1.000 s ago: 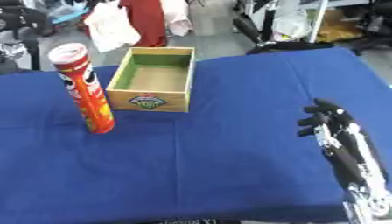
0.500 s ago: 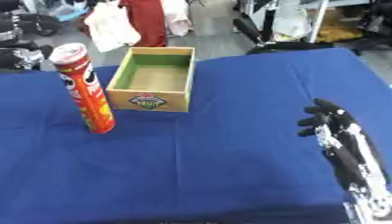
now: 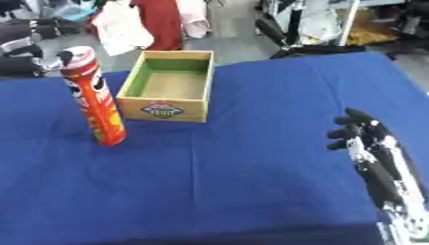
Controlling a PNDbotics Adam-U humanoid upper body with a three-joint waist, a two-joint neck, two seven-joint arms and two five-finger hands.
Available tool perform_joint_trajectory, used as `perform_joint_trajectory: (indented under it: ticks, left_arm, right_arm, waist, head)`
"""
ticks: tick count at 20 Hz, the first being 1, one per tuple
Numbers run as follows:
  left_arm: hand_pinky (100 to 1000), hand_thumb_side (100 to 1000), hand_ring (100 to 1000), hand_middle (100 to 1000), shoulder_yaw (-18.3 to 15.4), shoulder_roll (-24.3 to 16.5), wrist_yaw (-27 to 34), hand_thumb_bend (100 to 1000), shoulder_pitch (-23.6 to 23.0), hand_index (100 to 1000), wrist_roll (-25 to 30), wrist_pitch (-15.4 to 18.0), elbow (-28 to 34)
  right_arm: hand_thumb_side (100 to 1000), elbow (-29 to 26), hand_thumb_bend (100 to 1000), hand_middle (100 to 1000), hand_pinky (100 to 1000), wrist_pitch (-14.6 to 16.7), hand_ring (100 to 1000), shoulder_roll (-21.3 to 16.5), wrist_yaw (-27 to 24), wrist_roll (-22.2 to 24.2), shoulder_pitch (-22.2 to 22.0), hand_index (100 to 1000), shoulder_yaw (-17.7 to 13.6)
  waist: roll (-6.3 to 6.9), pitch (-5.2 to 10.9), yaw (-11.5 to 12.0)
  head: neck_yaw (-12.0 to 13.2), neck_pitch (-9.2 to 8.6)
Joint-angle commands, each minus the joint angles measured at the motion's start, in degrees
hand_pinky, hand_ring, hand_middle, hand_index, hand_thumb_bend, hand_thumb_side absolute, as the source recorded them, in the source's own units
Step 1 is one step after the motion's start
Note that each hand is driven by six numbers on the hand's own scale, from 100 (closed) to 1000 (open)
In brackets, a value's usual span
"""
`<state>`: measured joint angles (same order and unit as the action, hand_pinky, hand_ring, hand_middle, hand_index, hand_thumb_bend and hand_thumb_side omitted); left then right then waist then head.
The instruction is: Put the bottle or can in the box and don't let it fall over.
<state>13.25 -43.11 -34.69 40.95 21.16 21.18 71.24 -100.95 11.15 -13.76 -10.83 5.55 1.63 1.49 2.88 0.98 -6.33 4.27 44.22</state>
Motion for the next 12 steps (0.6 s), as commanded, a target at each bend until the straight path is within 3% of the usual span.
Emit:
perform_joint_trajectory:
  ticks: [1, 12]
  left_arm:
    - [866, 1000, 932, 963, -0.14, -0.79, 0.74, 100, 1.63, 1000, -0.29, -0.18, -0.12]
    - [862, 1000, 919, 948, 0.3, -0.34, 1.7, 100, 1.6, 1000, 2.58, 0.12, -0.68]
  right_arm:
    - [443, -0.86, 100, 691, 556, 0.13, 639, -0.21, -0.23, 0.1, 0.76, 834, 0.06]
    - [444, -0.83, 100, 690, 556, 0.11, 639, -0.22, -0.28, 0.07, 0.8, 834, 0.01]
  waist:
    - [-0.15, 0.24, 0.0]
    - [-0.19, 0.12, -0.01]
  head:
    - [0.3, -0.3]
    - [0.48, -0.16]
